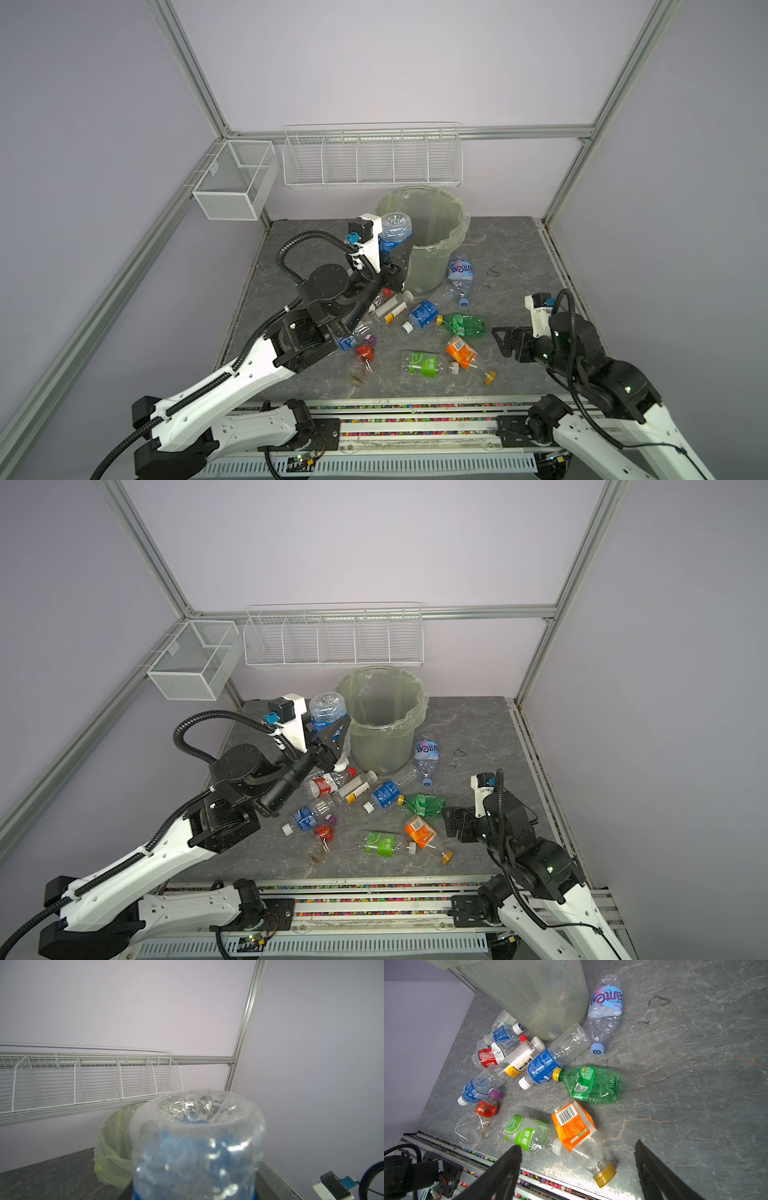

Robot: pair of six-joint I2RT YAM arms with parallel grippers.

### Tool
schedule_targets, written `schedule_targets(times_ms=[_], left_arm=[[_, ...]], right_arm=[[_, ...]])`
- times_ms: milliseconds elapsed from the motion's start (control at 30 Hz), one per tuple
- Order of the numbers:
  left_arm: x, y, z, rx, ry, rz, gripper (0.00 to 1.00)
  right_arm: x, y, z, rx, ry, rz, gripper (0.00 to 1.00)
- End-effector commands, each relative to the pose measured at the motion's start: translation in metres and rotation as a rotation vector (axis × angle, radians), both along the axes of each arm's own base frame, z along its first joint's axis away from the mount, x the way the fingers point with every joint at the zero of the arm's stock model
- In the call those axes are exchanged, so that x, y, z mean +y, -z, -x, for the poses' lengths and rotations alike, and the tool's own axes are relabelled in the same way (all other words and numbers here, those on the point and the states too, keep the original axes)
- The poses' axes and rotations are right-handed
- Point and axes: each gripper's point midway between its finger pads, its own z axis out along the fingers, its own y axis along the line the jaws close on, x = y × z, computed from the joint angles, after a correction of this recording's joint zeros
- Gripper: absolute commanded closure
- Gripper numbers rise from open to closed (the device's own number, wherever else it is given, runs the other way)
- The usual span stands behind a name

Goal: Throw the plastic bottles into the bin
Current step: 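Lift the blue-labelled bottle with the left gripper over the bin, then open the left gripper to drop the bottle into the bin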

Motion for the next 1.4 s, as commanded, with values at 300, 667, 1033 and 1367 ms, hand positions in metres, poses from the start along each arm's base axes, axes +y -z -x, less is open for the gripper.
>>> schedule_targets(times_ms=[300, 667, 1033, 1367], left_arm=[[-0.026, -0.019, -0.052, -0.06, -0.015, 0.028, 0.6], [-0.068, 0.005, -0.172, 0.124, -0.056, -0.064, 0.6], [-0.082, -0.008, -0.166, 0.187, -0.101, -0.22, 0.01], [-0.027, -0.004, -0.06, 0.144, 0.003, -0.067, 0.0]], right_arm=[[0.003, 0.003, -0.002, -0.003, 0.003, -0.017, 0.12], [0.007, -0.004, -0.008, -0.009, -0.01, -0.007, 0.12], [0.007, -0.003, -0.007, -0.011, -0.014, -0.007, 0.12], [0.007, 0.008, -0.004, 0.039, -0.016, 0.011, 0.12]])
